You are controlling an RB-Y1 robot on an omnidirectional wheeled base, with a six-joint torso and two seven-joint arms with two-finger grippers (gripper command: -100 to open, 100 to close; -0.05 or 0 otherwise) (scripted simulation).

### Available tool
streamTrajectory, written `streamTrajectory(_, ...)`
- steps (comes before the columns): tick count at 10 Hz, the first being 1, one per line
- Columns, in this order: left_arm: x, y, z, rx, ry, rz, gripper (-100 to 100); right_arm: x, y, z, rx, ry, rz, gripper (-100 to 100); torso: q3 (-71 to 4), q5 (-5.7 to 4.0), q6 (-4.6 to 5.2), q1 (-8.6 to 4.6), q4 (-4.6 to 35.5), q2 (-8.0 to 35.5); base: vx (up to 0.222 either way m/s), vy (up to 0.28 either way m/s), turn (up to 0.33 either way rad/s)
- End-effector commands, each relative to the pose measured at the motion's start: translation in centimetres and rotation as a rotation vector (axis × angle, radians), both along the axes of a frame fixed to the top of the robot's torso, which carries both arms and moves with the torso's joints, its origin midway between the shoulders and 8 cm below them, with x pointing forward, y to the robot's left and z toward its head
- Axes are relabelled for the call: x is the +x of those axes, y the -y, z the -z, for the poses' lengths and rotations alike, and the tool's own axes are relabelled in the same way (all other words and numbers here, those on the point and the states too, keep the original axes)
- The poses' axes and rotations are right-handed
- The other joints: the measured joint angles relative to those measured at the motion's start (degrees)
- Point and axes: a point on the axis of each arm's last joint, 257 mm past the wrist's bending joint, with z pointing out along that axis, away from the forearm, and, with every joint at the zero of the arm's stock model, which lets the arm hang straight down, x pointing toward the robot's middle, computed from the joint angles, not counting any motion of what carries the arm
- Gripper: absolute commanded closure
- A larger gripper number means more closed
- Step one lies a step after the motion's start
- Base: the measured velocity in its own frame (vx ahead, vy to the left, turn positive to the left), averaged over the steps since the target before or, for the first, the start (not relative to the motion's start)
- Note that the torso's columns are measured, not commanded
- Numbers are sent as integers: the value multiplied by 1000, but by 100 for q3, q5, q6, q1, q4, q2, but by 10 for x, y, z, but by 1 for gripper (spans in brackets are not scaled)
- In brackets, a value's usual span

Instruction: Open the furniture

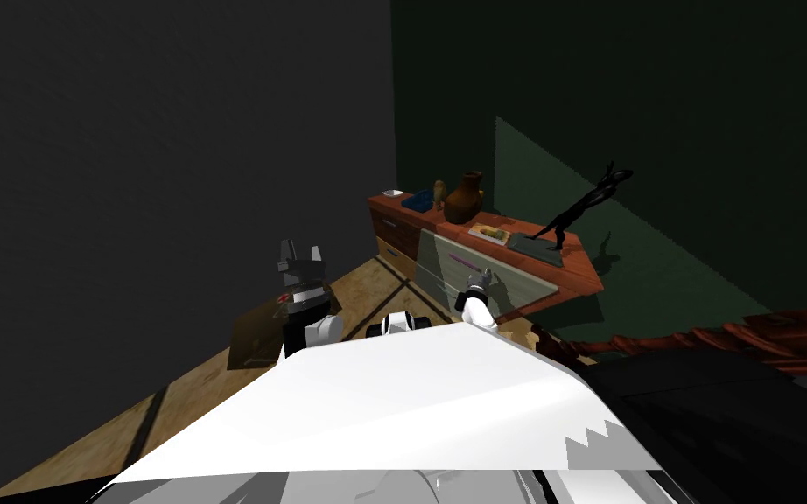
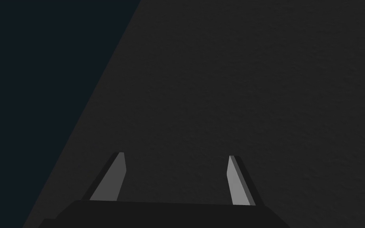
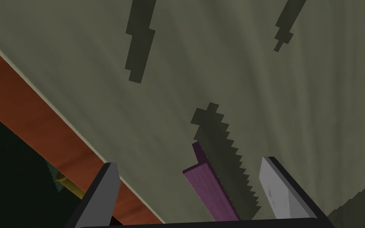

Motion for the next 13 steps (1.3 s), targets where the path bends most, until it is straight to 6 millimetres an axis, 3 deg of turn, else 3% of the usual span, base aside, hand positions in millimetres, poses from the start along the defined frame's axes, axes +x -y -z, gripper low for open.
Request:
streamTrajectory(1, 0, 0, 0, 0, 0, 0, 0, -8, 5, 5, -99, -79, 39, -100, -2, 0, 0, 1, -1, -2, 89, 36, 33)
streamTrajectory(6, 0, 0, 0, 0, 0, 0, 0, -14, 2, 9, -155, -131, 66, -100, 12, -1, 2, -6, 5, 21, 51, 18, 18)
streamTrajectory(7, 0, 0, 0, 0, 0, 0, 0, -14, 2, 9, -154, -130, 65, 100, 13, -2, 1, -6, 6, 22, 0, 0, 0)
streamTrajectory(10, 0, 0, 0, 0, 0, 0, 0, -12, -7, 6, -155, -131, 58, 100, 25, 11, 0, 40, 11, 40, -117, 136, -25)
streamTrajectory(12, 0, 0, 0, 0, 0, 0, 0, -13, -8, 6, -155, -131, 57, 100, 3, -1, 0, 0, 1, 4, -81, 112, -14)
streamTrajectory(13, 0, 0, 0, 0, 0, 0, 0, -11, 0, -2, -189, -134, 50, -100, -11, -7, 0, -30, -5, -18, 3, 19, 0)
